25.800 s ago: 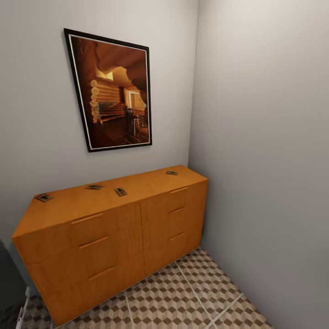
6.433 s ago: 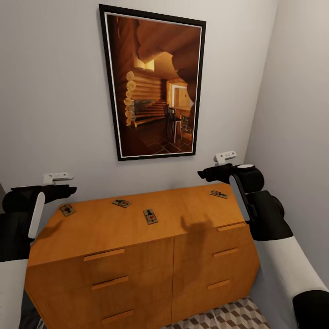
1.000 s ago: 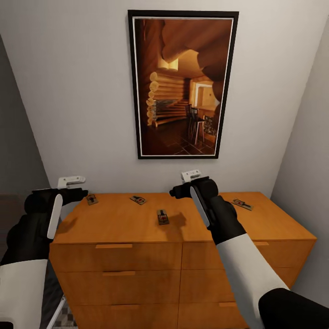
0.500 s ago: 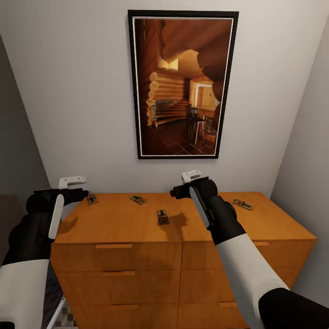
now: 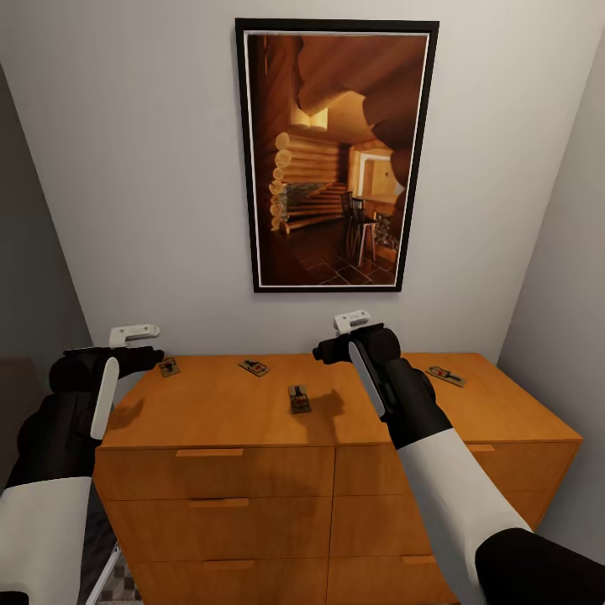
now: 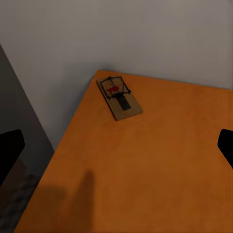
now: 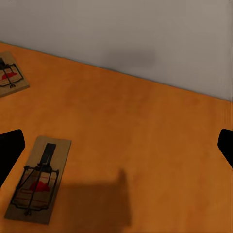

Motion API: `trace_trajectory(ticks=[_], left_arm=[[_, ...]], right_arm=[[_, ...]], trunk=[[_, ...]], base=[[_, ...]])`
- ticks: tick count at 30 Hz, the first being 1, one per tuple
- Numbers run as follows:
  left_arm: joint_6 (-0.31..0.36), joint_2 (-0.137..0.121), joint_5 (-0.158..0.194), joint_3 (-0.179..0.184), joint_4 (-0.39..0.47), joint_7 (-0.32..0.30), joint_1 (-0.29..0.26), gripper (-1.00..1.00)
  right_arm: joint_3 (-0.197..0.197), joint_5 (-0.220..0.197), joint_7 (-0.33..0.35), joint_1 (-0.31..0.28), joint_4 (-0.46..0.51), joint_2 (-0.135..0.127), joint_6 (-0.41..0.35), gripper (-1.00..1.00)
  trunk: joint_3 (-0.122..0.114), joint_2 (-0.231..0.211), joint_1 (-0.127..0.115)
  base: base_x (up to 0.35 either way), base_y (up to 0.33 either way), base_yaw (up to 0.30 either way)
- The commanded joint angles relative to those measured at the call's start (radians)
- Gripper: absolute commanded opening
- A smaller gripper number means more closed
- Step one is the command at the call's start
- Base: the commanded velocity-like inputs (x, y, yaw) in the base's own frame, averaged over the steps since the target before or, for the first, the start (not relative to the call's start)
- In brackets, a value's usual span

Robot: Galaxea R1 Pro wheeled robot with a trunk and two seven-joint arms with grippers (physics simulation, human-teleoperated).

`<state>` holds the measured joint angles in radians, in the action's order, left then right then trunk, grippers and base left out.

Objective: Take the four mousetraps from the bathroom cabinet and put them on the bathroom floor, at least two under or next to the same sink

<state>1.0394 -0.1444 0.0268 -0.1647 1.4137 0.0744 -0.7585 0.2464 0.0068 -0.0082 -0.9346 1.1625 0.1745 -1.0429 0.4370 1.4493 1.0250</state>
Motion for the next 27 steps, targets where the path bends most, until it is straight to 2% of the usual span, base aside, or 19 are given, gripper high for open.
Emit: trace_trajectory(ticks=[1, 11, 27], left_arm=[[0.004, 0.000, 0.003, 0.001, 0.001, 0.005, -0.001, 1.00], [0.005, 0.003, 0.004, 0.001, 0.000, 0.005, -0.001, 1.00], [0.005, 0.014, 0.004, 0.001, -0.005, 0.005, -0.001, 1.00]], right_arm=[[0.001, 0.000, -0.001, -0.006, 0.001, 0.000, -0.004, 1.00], [0.010, -0.013, -0.001, -0.047, -0.004, 0.000, -0.004, 1.00], [0.005, -0.001, -0.004, -0.055, 0.038, 0.000, -0.004, 1.00]], trunk=[[0.001, 0.001, 0.000], [0.001, 0.001, 0.000], [0.001, 0.001, 0.000]], base=[[0.000, 0.000, 0.000], [0.000, 0.000, 0.000], [0.000, 0.000, 0.000]])
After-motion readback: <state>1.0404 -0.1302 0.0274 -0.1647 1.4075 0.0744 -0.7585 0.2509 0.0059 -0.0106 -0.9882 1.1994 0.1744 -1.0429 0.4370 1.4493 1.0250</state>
